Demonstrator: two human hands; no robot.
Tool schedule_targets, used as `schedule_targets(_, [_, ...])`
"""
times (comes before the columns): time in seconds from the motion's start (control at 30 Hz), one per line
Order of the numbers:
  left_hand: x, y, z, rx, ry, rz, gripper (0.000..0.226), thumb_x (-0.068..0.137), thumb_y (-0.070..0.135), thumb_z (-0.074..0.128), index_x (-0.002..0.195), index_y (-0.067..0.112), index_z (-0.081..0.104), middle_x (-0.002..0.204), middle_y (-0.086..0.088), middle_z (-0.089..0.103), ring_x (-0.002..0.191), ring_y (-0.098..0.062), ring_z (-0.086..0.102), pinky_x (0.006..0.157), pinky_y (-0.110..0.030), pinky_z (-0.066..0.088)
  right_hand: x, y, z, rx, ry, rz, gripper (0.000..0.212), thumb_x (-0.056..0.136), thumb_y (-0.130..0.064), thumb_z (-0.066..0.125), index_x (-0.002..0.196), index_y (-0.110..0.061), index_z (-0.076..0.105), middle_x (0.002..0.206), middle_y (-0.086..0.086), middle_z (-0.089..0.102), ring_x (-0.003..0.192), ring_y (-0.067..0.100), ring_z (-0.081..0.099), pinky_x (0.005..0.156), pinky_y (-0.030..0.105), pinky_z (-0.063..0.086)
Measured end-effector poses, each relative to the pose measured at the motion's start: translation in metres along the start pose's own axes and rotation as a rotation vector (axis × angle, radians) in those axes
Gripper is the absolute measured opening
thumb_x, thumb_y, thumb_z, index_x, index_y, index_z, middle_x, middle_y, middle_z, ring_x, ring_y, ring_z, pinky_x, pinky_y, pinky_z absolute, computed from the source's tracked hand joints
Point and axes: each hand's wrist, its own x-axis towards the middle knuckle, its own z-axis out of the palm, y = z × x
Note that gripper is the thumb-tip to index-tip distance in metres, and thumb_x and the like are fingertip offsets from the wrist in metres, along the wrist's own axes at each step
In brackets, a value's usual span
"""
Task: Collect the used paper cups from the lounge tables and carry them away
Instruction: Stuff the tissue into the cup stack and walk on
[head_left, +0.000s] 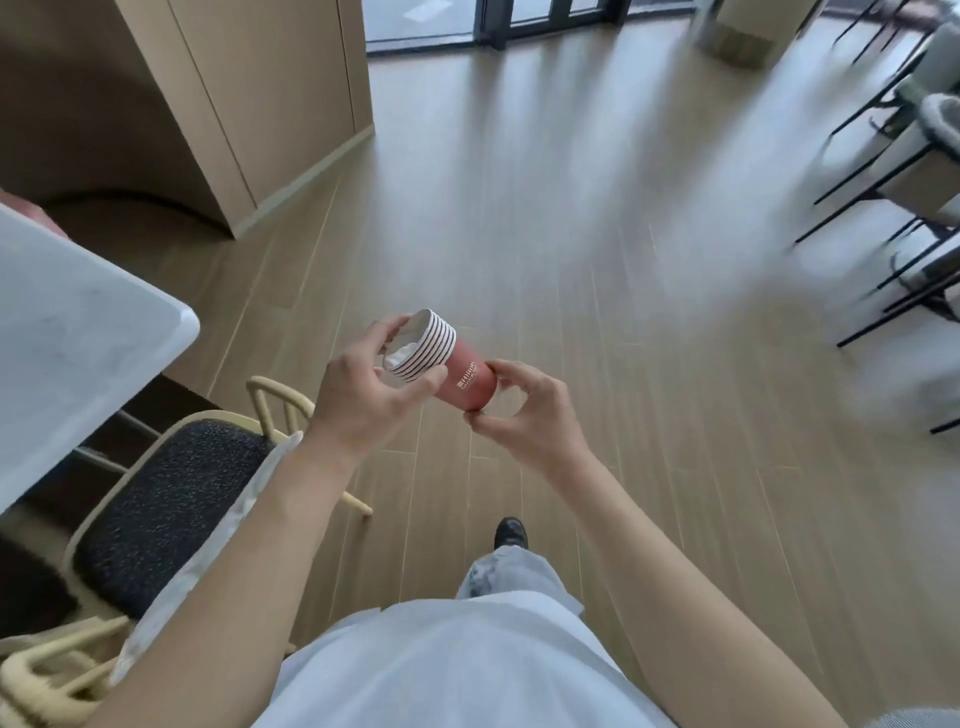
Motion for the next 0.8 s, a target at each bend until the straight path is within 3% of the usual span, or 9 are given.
schedule_targets(0.1, [0.036,0.015,0.035,0.033,0.017,0.001,0.077,0.073,0.063,0.072,0.142,0.029,0.061,0.118,0.039,0.059,0.109,0.02,0.056,0.091,-0.023,0.054,0.042,0.022,-0.031,0.005,-0.016,-0.001,0.054,0.067,-0.02,0.091,0.119,-0.022,0.078,0.101,-0.007,0.074,0.099,0.01,0.068,0.095,0.03,0.054])
schedule_targets(0.23, [0.091,0.037,0.091,0.031,0.031,-0.008,0.073,0.075,0.061,0.073,0.14,0.03,0.062,0.119,0.034,0.064,0.111,0.012,0.06,0.092,-0.027,0.056,0.098,0.058,-0.076,0.01,0.012,-0.027,0.05,0.066,-0.017,0.089,0.113,-0.025,0.078,0.096,-0.019,0.071,0.096,0.008,0.067,0.092,0.029,0.054])
schedule_targets(0.4, [0.136,0.064,0.148,0.07,0.043,0.008,0.068,0.076,0.059,0.074,0.137,0.034,0.061,0.113,0.037,0.065,0.108,0.008,0.062,0.089,-0.029,0.058,0.15,0.097,-0.125,0.006,-0.004,-0.026,0.05,0.066,-0.016,0.088,0.114,-0.023,0.079,0.099,-0.011,0.074,0.097,0.01,0.066,0.093,0.035,0.054])
schedule_targets(0.57, [0.165,0.074,0.171,0.114,0.061,-0.031,0.065,0.078,0.057,0.074,0.137,0.034,0.061,0.113,0.037,0.065,0.108,0.004,0.065,0.092,-0.035,0.06,0.187,0.119,-0.137,0.047,-0.035,-0.039,0.05,0.066,-0.014,0.088,0.115,-0.02,0.079,0.1,-0.008,0.074,0.098,0.013,0.066,0.094,0.037,0.054])
schedule_targets(0.8, [0.208,0.072,0.18,0.166,0.071,-0.064,0.068,0.079,0.058,0.072,0.139,0.03,0.059,0.116,0.031,0.063,0.109,0.005,0.063,0.092,-0.032,0.059,0.239,0.133,-0.133,0.08,-0.074,-0.055,0.053,0.066,-0.015,0.089,0.117,-0.019,0.078,0.101,-0.007,0.075,0.097,0.012,0.065,0.094,0.033,0.054])
